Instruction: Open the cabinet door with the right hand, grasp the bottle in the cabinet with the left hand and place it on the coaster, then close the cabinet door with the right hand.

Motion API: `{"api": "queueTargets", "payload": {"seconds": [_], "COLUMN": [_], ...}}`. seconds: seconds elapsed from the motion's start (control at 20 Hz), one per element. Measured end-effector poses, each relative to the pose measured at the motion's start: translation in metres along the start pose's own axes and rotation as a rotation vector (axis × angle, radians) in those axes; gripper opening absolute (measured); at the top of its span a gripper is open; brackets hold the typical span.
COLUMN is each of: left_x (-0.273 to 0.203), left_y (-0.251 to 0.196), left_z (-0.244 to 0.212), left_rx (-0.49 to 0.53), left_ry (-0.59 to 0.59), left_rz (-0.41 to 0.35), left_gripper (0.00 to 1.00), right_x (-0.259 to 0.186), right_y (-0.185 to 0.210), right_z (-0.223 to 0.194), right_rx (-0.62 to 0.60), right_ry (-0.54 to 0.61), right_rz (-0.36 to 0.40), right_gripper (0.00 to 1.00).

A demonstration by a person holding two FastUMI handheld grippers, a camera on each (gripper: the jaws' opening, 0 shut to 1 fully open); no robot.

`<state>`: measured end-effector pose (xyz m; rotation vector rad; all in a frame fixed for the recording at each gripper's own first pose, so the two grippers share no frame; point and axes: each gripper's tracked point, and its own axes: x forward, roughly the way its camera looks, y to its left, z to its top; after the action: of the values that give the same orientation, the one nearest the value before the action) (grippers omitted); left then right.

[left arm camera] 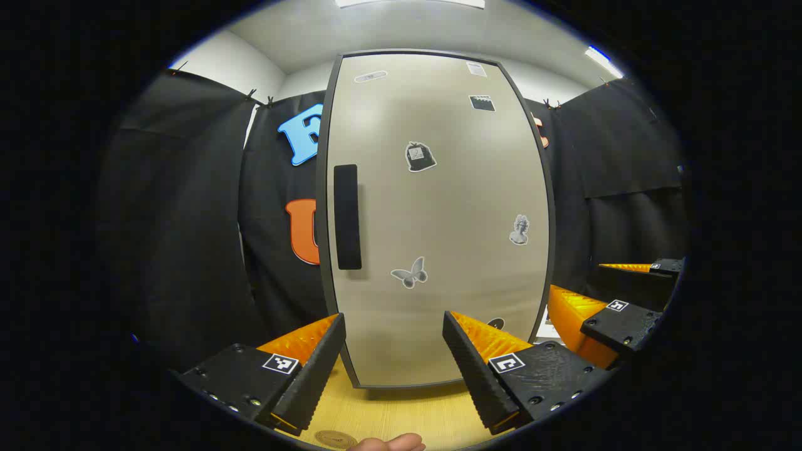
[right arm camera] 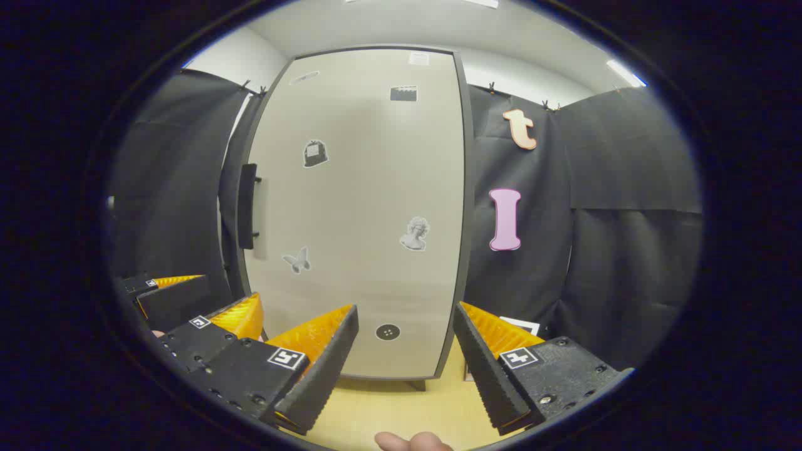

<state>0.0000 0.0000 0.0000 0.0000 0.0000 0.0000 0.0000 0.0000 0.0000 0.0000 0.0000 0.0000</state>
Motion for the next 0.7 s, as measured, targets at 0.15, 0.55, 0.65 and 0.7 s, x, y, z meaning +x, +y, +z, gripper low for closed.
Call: {"api": "queueTargets", "payload": {"seconds": [0.15,0.55,0.65,0.7], "left_x": [-0.002,-0.008,-0.009,-0.009], "left_y": [-0.001,0.007,0.008,0.009], "left_z": [-0.001,-0.007,-0.007,-0.007], "left_rx": [-0.028,-0.04,-0.042,-0.043], "left_ry": [-0.001,-0.005,-0.006,-0.006], "left_rz": [-0.009,-0.006,-0.005,-0.004], "left_gripper": [0.95,0.94,0.94,0.94], "right_x": [0.0,-0.005,-0.004,-0.004], "right_y": [0.002,0.012,0.012,0.014], "right_z": [-0.001,-0.001,0.0,-0.001], "right_rx": [-0.007,-0.039,-0.042,-0.043], "right_ry": [-0.003,0.002,0.002,0.001], "right_rz": [-0.001,-0.004,0.002,0.005], "right_gripper": [0.95,0.96,0.96,0.96]}}
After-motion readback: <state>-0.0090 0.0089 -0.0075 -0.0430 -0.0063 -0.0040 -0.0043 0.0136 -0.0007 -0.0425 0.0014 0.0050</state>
